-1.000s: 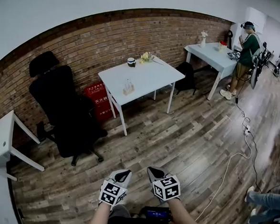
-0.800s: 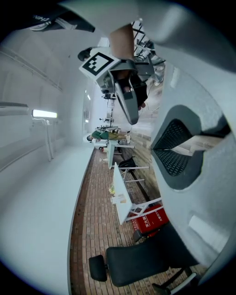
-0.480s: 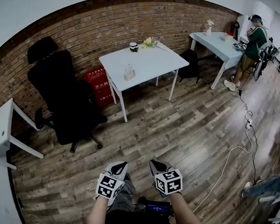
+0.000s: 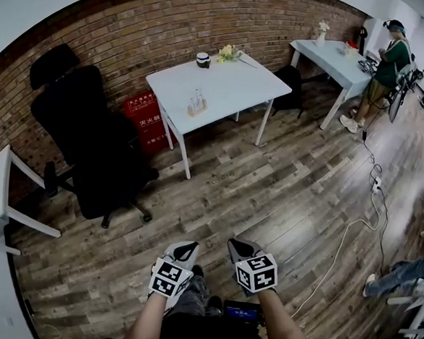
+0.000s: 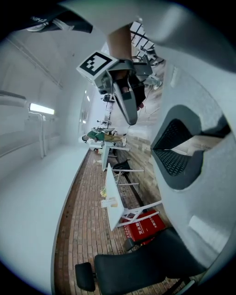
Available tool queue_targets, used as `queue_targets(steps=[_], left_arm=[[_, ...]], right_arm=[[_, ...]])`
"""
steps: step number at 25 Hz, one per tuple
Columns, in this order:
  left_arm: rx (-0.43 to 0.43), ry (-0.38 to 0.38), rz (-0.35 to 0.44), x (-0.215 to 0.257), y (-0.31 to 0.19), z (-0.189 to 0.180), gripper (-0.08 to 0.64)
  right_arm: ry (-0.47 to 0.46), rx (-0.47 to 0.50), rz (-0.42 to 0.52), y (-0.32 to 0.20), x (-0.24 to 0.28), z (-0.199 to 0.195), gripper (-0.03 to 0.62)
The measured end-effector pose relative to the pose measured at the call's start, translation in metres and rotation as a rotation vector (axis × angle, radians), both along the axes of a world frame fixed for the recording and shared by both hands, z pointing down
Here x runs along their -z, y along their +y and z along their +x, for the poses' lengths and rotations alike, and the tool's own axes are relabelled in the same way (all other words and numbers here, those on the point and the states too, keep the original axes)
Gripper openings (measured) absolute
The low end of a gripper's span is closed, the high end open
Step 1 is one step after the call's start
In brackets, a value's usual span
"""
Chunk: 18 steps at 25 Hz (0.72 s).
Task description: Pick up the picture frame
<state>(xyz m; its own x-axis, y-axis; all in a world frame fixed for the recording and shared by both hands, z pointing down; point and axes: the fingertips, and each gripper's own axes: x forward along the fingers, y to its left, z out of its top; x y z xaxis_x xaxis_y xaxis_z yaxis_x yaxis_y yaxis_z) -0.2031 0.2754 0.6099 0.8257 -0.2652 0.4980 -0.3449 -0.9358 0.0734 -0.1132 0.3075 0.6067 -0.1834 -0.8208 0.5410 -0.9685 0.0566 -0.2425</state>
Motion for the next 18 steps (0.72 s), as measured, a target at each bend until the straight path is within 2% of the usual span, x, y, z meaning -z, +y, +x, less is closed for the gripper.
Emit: queue_targets(steps=[11,18], left_arm=[[-0.088,0.022,-0.019,0.003,-0.103,0.042,0.012],[-0.153,0.037,-0.028,0.006,-0.136,0.062,0.012]], right_arm=[[0.031,-0.055,-0.011,-0.106,0.008,0.031,0.009],[0.053,-0.090,0.004,-0.152,0.018,0.047,0.009]])
